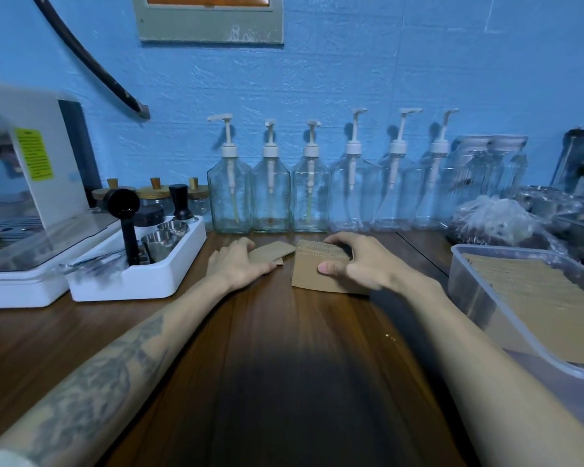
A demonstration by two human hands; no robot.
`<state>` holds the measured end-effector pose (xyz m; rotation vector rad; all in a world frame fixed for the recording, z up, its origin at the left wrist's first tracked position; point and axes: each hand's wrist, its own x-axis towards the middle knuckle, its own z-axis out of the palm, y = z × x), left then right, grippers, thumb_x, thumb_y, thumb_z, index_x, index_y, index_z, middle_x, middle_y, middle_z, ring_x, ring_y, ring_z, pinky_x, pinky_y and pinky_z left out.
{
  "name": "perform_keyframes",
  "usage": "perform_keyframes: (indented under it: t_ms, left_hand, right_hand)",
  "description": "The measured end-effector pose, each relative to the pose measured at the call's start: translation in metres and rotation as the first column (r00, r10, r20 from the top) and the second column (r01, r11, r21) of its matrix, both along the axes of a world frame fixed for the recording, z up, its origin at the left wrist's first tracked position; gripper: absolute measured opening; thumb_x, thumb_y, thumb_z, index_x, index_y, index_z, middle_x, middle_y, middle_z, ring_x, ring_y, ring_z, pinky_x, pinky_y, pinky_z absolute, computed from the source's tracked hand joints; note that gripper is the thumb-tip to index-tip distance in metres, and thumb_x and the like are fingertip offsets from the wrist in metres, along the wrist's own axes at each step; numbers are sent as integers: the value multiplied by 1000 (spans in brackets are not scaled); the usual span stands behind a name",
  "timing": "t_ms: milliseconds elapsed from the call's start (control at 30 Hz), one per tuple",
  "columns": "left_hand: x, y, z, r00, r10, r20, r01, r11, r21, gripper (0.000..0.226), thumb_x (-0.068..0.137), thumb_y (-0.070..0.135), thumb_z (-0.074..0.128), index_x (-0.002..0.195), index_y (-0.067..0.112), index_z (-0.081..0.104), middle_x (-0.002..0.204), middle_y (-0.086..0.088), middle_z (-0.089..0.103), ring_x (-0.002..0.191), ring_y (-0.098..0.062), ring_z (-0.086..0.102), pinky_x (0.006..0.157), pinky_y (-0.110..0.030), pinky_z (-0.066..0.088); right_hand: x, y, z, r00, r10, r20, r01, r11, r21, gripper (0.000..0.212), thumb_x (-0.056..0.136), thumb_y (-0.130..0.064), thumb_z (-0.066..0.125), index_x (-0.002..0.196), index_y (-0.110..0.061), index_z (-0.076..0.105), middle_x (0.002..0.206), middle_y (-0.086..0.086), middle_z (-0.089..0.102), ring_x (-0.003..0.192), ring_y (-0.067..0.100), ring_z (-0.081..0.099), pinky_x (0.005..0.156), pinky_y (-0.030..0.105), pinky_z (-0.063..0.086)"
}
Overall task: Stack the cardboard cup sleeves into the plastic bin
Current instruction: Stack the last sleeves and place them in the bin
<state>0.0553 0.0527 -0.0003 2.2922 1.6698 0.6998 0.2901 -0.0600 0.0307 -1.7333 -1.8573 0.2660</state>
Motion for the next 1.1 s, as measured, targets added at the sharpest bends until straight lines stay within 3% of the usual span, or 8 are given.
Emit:
perform_keyframes:
  t_ms: [433, 600, 667, 767, 900, 1033, 1100]
  left_hand:
    - [-28, -13, 4, 933, -78, 352, 90, 996, -17, 58, 76, 43, 81, 124, 18, 60, 126, 2, 61, 115, -16, 55, 103, -35, 45]
    - [-52, -37, 12, 826, -76, 558, 92, 996, -1, 51, 79, 16, 82, 123, 18, 58, 106, 3, 63, 90, -5, 59, 74, -7, 43]
    - [-65, -48, 13, 760, -51, 648, 105, 993, -45, 52, 79, 3, 79, 124, 16, 59, 96, -3, 65, 82, -6, 63, 63, -3, 45]
    - [-76, -60, 11, 681, -9, 733, 132, 985, -110, 58, 78, -11, 72, 129, 16, 58, 106, -9, 66, 94, -15, 65, 68, -9, 52]
    - [-72, -64, 6, 636, 1, 772, 136, 984, -114, 58, 76, -15, 65, 123, 19, 61, 114, -8, 61, 102, -22, 62, 88, -33, 57]
    - [-66, -58, 4, 579, -31, 815, 149, 986, -69, 42, 84, -13, 57, 118, 12, 64, 99, -7, 68, 78, -11, 66, 75, -24, 56]
    - [-67, -55, 4, 567, -30, 823, 120, 992, -46, 38, 88, -9, 53, 116, 13, 66, 98, -4, 70, 81, -12, 66, 74, -22, 54]
  right_hand:
    - [-3, -5, 1, 1000, -6, 0, 6, 1000, -14, 64, 82, -49, 74, 137, -24, 53, 130, -2, 61, 113, 15, 57, 99, 31, 44]
    - [-4, -8, 1, 1000, -11, -11, 11, 1000, -22, 64, 81, -50, 74, 137, -25, 53, 132, -2, 60, 115, 16, 56, 102, 34, 44]
    - [-5, -9, 1, 1000, -13, -13, 12, 1000, -21, 65, 82, -51, 73, 138, -25, 52, 134, -2, 60, 116, 17, 55, 103, 35, 43]
    - [-8, -11, 2, 1000, -9, -10, 9, 1000, -23, 66, 83, -50, 73, 139, -24, 51, 135, -1, 60, 117, 17, 56, 104, 35, 43]
    - [-11, -13, 1, 1000, 0, -5, 0, 999, -35, 67, 84, -49, 72, 142, -23, 48, 138, 1, 57, 118, 17, 54, 102, 31, 42]
    - [-11, -13, 1, 1000, 16, 7, -15, 999, -32, 66, 86, -47, 70, 143, -24, 47, 140, 1, 56, 121, 18, 53, 102, 31, 40]
    - [-10, -13, 1, 1000, 31, -3, -31, 999, -25, 62, 87, -45, 71, 142, -29, 47, 141, -1, 55, 122, 17, 52, 104, 32, 39]
